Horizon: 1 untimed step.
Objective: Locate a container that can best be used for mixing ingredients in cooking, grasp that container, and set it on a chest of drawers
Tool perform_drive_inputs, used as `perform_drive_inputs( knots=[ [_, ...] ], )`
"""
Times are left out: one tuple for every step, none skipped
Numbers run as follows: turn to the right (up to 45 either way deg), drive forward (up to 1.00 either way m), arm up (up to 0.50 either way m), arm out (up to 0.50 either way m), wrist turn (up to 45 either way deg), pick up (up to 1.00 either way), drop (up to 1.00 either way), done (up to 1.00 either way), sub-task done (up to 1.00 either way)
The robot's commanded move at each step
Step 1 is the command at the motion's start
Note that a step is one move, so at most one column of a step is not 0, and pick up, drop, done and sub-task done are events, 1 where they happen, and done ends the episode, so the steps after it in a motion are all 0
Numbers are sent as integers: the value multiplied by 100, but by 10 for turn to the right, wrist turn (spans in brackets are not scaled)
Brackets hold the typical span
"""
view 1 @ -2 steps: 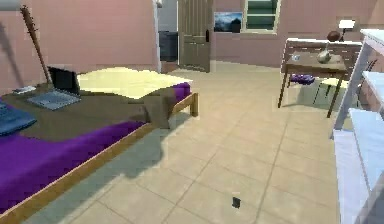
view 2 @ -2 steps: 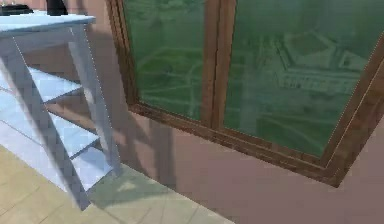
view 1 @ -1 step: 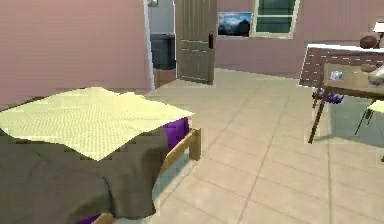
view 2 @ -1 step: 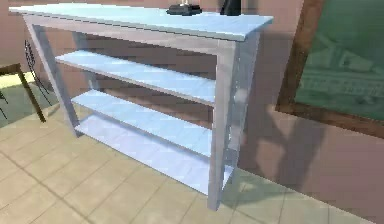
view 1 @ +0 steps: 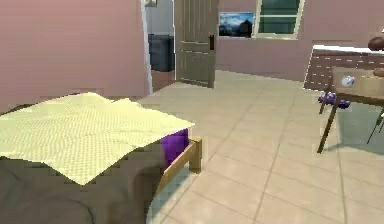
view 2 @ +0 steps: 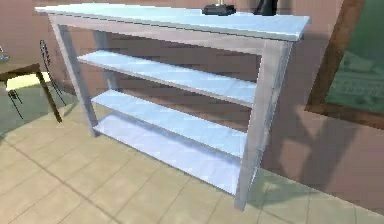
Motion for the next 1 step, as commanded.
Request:
perform_drive_inputs(
  knots=[
    [450,0,0,0,0,0,0,0,0]
  ],
)
